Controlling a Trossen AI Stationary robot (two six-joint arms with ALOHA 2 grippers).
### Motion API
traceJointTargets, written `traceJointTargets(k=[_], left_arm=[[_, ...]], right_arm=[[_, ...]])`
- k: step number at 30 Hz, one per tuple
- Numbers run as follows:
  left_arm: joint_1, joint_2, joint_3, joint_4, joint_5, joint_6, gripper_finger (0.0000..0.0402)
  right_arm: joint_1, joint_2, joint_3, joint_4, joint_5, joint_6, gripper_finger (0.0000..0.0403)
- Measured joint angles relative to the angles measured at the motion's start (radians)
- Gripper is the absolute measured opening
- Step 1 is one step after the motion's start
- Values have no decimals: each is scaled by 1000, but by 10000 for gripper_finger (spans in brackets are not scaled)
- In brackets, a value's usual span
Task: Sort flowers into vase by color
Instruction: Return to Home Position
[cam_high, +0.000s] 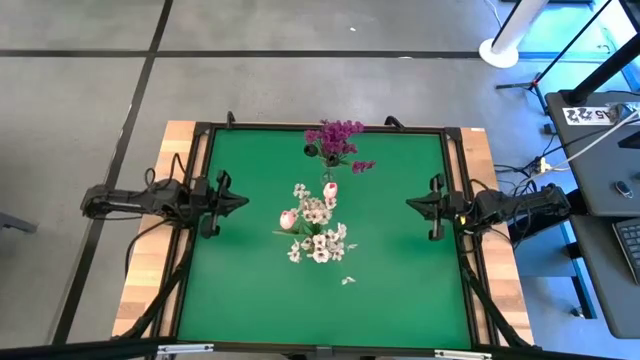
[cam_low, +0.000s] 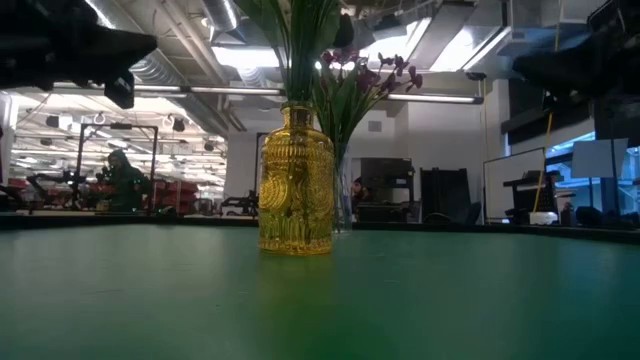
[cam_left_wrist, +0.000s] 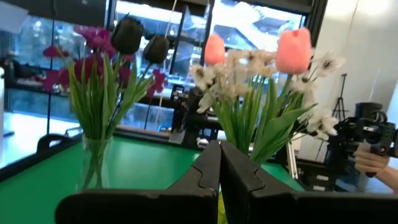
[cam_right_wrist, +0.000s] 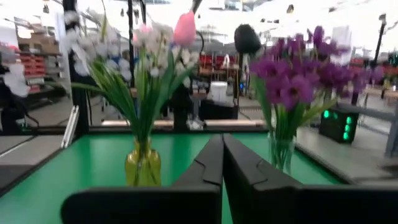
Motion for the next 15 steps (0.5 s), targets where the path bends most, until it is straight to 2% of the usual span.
traceJointTargets(k=[6,15], left_arm=[[21,0,0,-19,29,-19,0],[23,0,0,-22,57,-20,0]], right_arm=[[0,0,-1,-83,51,41,4],[0,0,-3,-99,51,42,2]])
